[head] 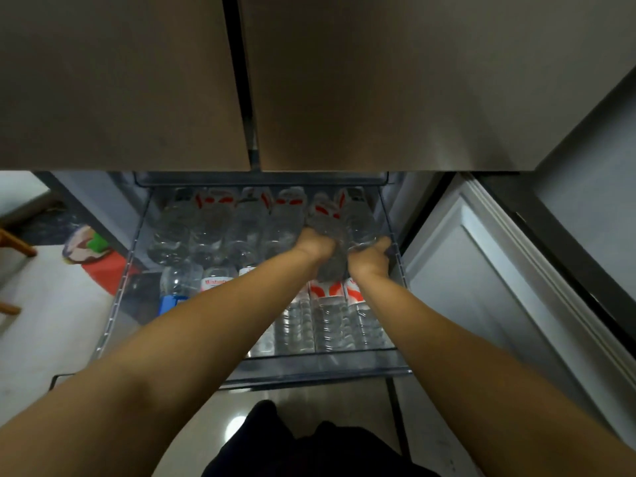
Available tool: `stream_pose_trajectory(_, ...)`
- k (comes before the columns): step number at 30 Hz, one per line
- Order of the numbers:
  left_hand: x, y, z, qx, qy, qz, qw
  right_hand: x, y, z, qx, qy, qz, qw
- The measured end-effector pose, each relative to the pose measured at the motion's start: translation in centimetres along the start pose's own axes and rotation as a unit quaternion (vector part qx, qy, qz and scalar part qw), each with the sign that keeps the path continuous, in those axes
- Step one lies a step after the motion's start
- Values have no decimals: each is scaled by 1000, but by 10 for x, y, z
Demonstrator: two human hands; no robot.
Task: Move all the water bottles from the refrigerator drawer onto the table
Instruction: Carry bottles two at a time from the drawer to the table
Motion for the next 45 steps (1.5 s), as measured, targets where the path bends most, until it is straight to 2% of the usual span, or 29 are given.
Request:
stream_pose_trajectory(3,-6,5,8,-22,-12,-34,999,0,-5,-1,-5,-1,-4,1000)
stream_pose_trajectory(6,-16,14,16,-41,0,4,999,-1,-7,-3,-11,2,7,1000)
stream_pose_trajectory(10,-28,25,21,-71,-23,10,997,-13,-4,-12,-63,-5,50,997)
stream_pose_trajectory(12,-35,26,22,-86,-4,39,996,-15,-2,-11,-89,-8,51,995)
stream_pose_trajectory(13,-38,26,21,-90,-4,28,996,-15,0,-10,-103,-5,58,993)
stream_pose_trajectory(16,-45,27,18,-114,-35,-106,987,-14,9,2,-145,14,106,984)
stream_pose_trajectory(21,-46,28,13,-149,-10,-277,949,-2,33,34,-224,1,225,948)
stream_pose_trajectory(27,-41,32,20,-170,61,-328,927,2,37,62,-305,-27,341,889)
stream_pose_trajectory(29,-33,31,23,-139,53,-325,934,-10,40,65,-315,-6,388,866)
stream_pose_trajectory(31,-20,25,21,-77,36,-270,959,-31,38,55,-260,67,407,873)
stream_pose_trajectory(33,-13,16,17,-20,50,-184,982,-43,26,40,-201,114,372,899)
stream_pose_trajectory(34,-14,10,14,4,64,-164,984,-44,20,35,-177,115,354,911)
stream_pose_trajectory(36,-23,4,10,55,87,-201,974,-34,10,26,-148,76,325,931)
stream_pose_trajectory(38,-33,3,13,83,63,-241,965,-22,7,22,-128,36,288,948)
stream_pose_trajectory(41,-40,8,13,66,-1,-248,967,-23,11,18,-137,51,252,957)
stream_pose_trajectory(43,-41,13,12,24,-22,-222,974,-25,14,20,-181,60,227,955)
stream_pose_trajectory(45,-43,18,15,-26,-43,-166,985,-23,19,27,-248,19,149,957)
Point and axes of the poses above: each hand's wrist, its own z-axis away from the middle knuckle, its own y-axis out of the back of the hand, x = y × z, the point moved 4 cm from there along -z, towards the middle knuckle, and after that the axes turned 6 degrees about -x, right-handed, at the moved point
